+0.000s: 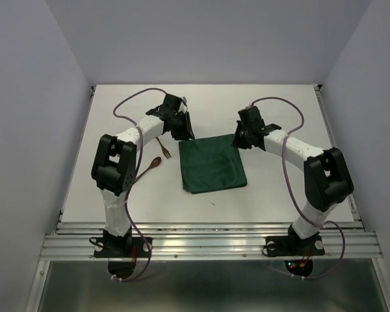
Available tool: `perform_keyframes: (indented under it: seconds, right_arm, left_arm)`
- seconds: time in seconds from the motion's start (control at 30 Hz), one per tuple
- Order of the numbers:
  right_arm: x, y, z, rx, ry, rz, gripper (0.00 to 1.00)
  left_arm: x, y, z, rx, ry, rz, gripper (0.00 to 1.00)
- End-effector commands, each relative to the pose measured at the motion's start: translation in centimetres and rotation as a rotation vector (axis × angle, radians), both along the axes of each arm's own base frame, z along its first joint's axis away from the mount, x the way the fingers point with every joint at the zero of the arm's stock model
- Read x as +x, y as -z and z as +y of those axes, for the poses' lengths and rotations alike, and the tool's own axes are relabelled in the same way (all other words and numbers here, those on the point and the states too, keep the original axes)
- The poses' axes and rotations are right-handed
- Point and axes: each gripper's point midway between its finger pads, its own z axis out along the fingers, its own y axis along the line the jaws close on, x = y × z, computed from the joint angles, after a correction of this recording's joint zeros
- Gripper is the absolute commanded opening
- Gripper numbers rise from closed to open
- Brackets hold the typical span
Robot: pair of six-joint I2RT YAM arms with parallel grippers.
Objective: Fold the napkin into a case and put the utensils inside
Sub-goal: Smooth out the square-folded napkin at the center of the board.
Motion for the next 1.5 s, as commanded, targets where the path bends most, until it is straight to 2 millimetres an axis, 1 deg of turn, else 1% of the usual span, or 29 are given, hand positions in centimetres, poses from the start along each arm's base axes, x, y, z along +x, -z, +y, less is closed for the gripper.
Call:
perform_keyframes:
  seconds: [0.0, 0.1, 0.13, 0.17, 0.2, 0.23, 0.3, 0.33, 0.4, 0.53, 0.57, 0.63, 0.67, 0.73, 0.77, 0.8, 0.83, 0.87, 1.0, 1.03, 1.07, 1.1, 1.13, 1.17, 1.2, 1.27, 1.33, 1.4, 1.47]
  right_arm:
    - [5.2, -0.8, -0.2, -0.047, 0.019, -0.075, 0.07]
    - [7.6, 0.4, 0.0, -0.058, 0.035, -0.067, 0.07]
    - [7.6, 1.5, 0.0, -0.067, 0.034, -0.045, 0.07]
    - [8.4, 1.6, -0.3, -0.067, 0.047, -0.047, 0.07]
    - [8.6, 2.3, -0.2, -0.073, 0.050, -0.037, 0.07]
    - [8.6, 4.1, -0.4, -0.093, 0.056, -0.008, 0.07]
    - [8.7, 5.7, -0.6, -0.116, 0.060, 0.017, 0.07]
    - [8.7, 5.7, -0.7, -0.118, 0.058, 0.016, 0.07]
    - [8.7, 6.8, -1.3, -0.135, 0.065, 0.039, 0.07]
    - [8.6, 5.4, -1.2, -0.127, 0.050, 0.017, 0.07]
    - [8.7, 4.0, -1.1, -0.117, 0.049, -0.010, 0.07]
    - [8.8, 2.4, -1.1, -0.107, 0.050, -0.043, 0.07]
    - [8.9, 0.8, -1.1, -0.094, 0.049, -0.074, 0.07]
    - [8.7, -0.4, -0.9, -0.078, 0.036, -0.092, 0.07]
    - [8.1, -1.3, -0.6, -0.053, 0.013, -0.103, 0.07]
    - [7.7, -1.7, -0.4, -0.039, 0.005, -0.106, 0.07]
    - [6.6, -1.0, -0.4, -0.024, -0.009, -0.082, 0.07]
    - [6.0, -0.9, -0.4, -0.014, -0.014, -0.075, 0.07]
    - [1.5, -0.3, 0.1, 0.013, -0.043, -0.033, 0.07]
    - [0.6, -1.1, -0.1, 0.034, -0.034, -0.041, 0.07]
    - [-0.5, -0.8, 0.1, 0.039, -0.040, -0.028, 0.07]
    - [-2.1, 0.7, -0.5, 0.030, -0.034, 0.015, 0.07]
    - [-3.2, 0.4, -0.4, 0.045, -0.032, 0.017, 0.07]
    - [-4.1, 0.9, -0.7, 0.048, -0.029, 0.035, 0.07]
    - [-5.6, 2.4, -1.2, 0.042, -0.019, 0.080, 0.07]
    - [-7.0, 3.4, -1.4, 0.038, -0.023, 0.106, 0.07]
    - [-8.7, 5.4, -1.7, 0.038, -0.033, 0.165, 0.07]
    - [-9.3, 6.6, -2.0, 0.022, -0.033, 0.195, 0.07]
    - [-9.4, 6.7, -1.7, 0.010, -0.051, 0.201, 0.07]
  left_arm:
    - [2.1, 1.0, 0.4, 0.035, -0.038, -0.001, 0.39]
    - [2.2, 3.5, 0.6, 0.072, -0.038, 0.040, 0.39]
    - [2.3, 3.4, 0.6, 0.074, -0.038, 0.038, 0.39]
    - [2.2, 4.2, 0.7, 0.084, -0.037, 0.051, 0.39]
    - [2.1, 4.8, 0.9, 0.091, -0.038, 0.060, 0.39]
    - [2.0, 5.3, 1.0, 0.100, -0.041, 0.068, 0.39]
    - [2.0, 6.1, 1.3, 0.116, -0.050, 0.076, 0.39]
    - [1.9, 6.3, 1.3, 0.118, -0.050, 0.080, 0.39]
    - [1.9, 6.5, 1.3, 0.119, -0.051, 0.080, 0.39]
    - [2.0, 6.1, 1.5, 0.130, -0.046, 0.073, 0.39]
    - [2.1, 5.6, 1.5, 0.128, -0.045, 0.062, 0.39]
    - [2.2, 4.7, 1.7, 0.130, -0.054, 0.044, 0.39]
    - [2.4, 3.5, 1.6, 0.120, -0.058, 0.019, 0.39]
    - [2.4, 2.2, 1.8, 0.118, -0.067, -0.007, 0.39]
    - [2.5, 0.8, 2.0, 0.113, -0.074, -0.035, 0.39]
    - [2.5, 0.2, 2.0, 0.109, -0.075, -0.046, 0.39]
    - [2.3, -0.3, 2.1, 0.108, -0.074, -0.055, 0.39]
    - [2.1, -1.5, 2.2, 0.097, -0.073, -0.079, 0.40]
    - [0.9, -2.1, 2.5, 0.088, -0.067, -0.082, 0.40]
    - [0.3, -1.7, 2.8, 0.092, -0.067, -0.069, 0.40]
    - [0.0, -2.1, 2.9, 0.088, -0.067, -0.072, 0.40]
    - [-0.2, -2.2, 3.0, 0.089, -0.067, -0.074, 0.40]
    - [-0.7, -2.3, 3.3, 0.092, -0.068, -0.072, 0.40]
    - [-0.9, -2.6, 3.4, 0.094, -0.071, -0.075, 0.40]
    - [-0.9, -2.8, 3.7, 0.105, -0.080, -0.079, 0.41]
    - [-1.1, -3.7, 4.2, 0.115, -0.090, -0.089, 0.41]
    - [-0.9, -4.6, 4.5, 0.120, -0.101, -0.106, 0.41]
    - [-0.9, -5.4, 4.8, 0.120, -0.111, -0.117, 0.42]
    - [-0.8, -6.5, 5.2, 0.120, -0.121, -0.130, 0.42]
